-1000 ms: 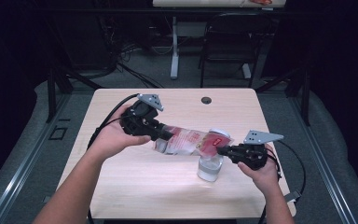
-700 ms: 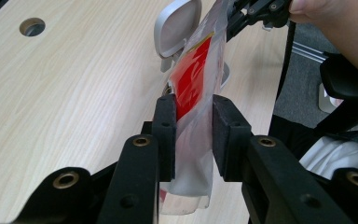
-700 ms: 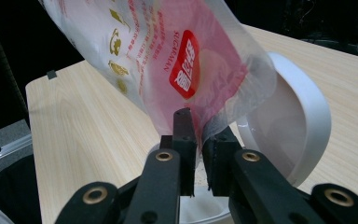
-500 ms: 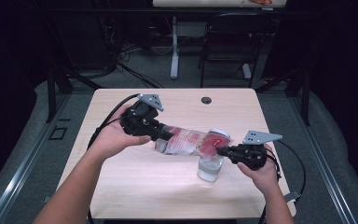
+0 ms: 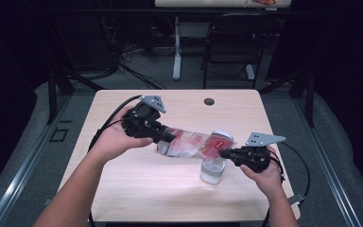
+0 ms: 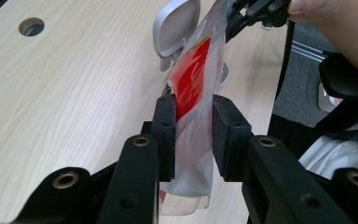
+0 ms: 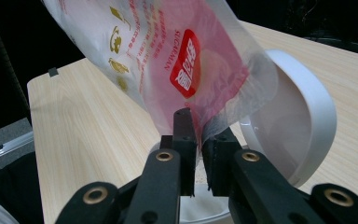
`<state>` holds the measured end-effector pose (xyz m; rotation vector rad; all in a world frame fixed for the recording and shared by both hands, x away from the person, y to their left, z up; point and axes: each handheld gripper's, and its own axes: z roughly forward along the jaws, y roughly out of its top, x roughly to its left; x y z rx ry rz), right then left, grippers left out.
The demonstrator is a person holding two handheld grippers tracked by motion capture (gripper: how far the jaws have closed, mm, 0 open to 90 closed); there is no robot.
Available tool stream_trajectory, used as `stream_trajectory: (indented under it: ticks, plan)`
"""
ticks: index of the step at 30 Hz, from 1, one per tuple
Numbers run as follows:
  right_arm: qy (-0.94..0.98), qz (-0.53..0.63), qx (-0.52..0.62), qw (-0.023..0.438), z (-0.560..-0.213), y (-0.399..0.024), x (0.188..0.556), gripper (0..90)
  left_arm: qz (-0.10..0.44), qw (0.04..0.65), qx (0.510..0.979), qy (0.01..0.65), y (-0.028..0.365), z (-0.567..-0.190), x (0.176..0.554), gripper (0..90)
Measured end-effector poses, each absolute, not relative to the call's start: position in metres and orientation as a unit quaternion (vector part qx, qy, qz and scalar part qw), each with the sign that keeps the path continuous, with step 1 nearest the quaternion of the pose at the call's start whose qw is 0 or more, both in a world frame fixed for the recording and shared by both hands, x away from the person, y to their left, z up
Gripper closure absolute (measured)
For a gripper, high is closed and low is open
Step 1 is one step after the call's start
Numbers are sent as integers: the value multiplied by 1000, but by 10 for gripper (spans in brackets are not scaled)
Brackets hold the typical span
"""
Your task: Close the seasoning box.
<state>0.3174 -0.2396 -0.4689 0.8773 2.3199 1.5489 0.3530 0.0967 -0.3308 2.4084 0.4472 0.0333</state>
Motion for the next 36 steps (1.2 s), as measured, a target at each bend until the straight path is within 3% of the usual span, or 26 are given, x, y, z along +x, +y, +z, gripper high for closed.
stream_trajectory:
  ticks: [36]
  plan:
    - [794,519,298,107,-470,-241,313,843,13,339,927,160,90,-325,352,732]
